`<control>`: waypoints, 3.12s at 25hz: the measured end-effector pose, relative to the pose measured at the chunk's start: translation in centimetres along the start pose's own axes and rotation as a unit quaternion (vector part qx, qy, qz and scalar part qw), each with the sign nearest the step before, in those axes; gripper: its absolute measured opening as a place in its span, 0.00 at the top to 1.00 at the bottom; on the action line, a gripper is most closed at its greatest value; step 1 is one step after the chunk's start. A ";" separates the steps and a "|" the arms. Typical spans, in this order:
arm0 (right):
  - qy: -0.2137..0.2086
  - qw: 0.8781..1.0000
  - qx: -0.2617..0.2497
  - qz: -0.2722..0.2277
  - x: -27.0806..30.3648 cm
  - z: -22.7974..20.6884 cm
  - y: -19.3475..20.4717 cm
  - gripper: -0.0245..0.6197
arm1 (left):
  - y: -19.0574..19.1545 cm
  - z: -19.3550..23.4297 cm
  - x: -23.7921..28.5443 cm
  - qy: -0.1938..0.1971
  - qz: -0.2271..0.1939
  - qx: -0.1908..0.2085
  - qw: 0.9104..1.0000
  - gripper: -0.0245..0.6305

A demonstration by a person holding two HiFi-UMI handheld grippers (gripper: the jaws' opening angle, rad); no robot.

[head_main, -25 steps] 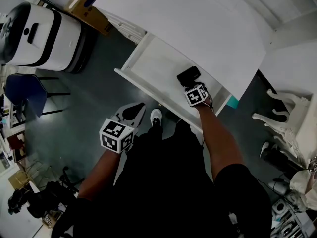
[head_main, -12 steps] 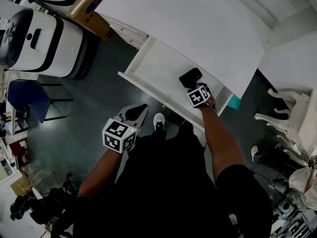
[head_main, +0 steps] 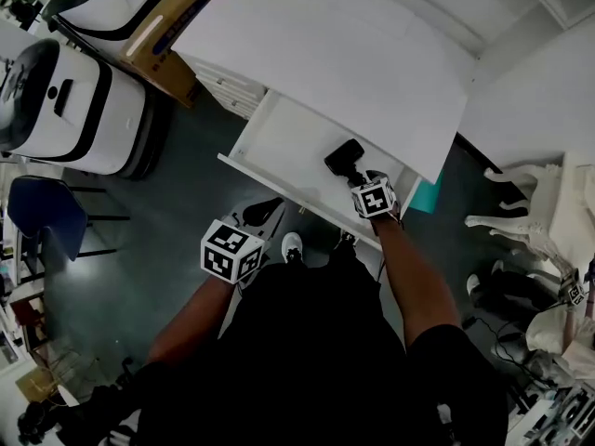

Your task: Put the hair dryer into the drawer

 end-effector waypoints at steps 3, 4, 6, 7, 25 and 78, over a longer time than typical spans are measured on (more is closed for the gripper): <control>-0.044 0.995 0.060 -0.069 -3.8 1.5 -1.3 0.59 | -0.3 -0.8 -0.1 0.015 -0.006 0.015 1.000 0.93; -0.055 0.991 0.082 -0.093 -5.3 1.9 -1.7 0.63 | -0.4 -0.9 -0.1 0.020 -0.009 0.019 1.000 0.93; -0.066 0.979 0.131 -0.139 -8.5 2.6 -2.3 0.83 | -0.7 -1.3 -0.1 0.029 -0.014 0.026 0.999 0.93; -0.074 0.972 0.154 -0.162 -10.2 3.0 -2.5 0.87 | -0.9 -1.5 -0.1 0.034 -0.017 0.030 0.999 0.93; -0.112 0.907 0.196 -0.356 -27.8 9.5 -3.8 0.92 | -3.1 -6.7 -0.7 0.130 -0.047 0.085 0.987 0.93; -0.128 0.902 0.157 -0.381 -36.0 4.9 7.5 0.92 | -1.3 -20.9 0.2 0.072 -0.067 0.083 0.992 0.93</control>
Point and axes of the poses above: the fingertips, and each gripper's own axes: x forward along the fingers, z to its left, y out of its underside, the point moved 2 cm from there along -x, backward along the fingers, and after that the axes turned 3 degrees about z, right-handed, at the moved point
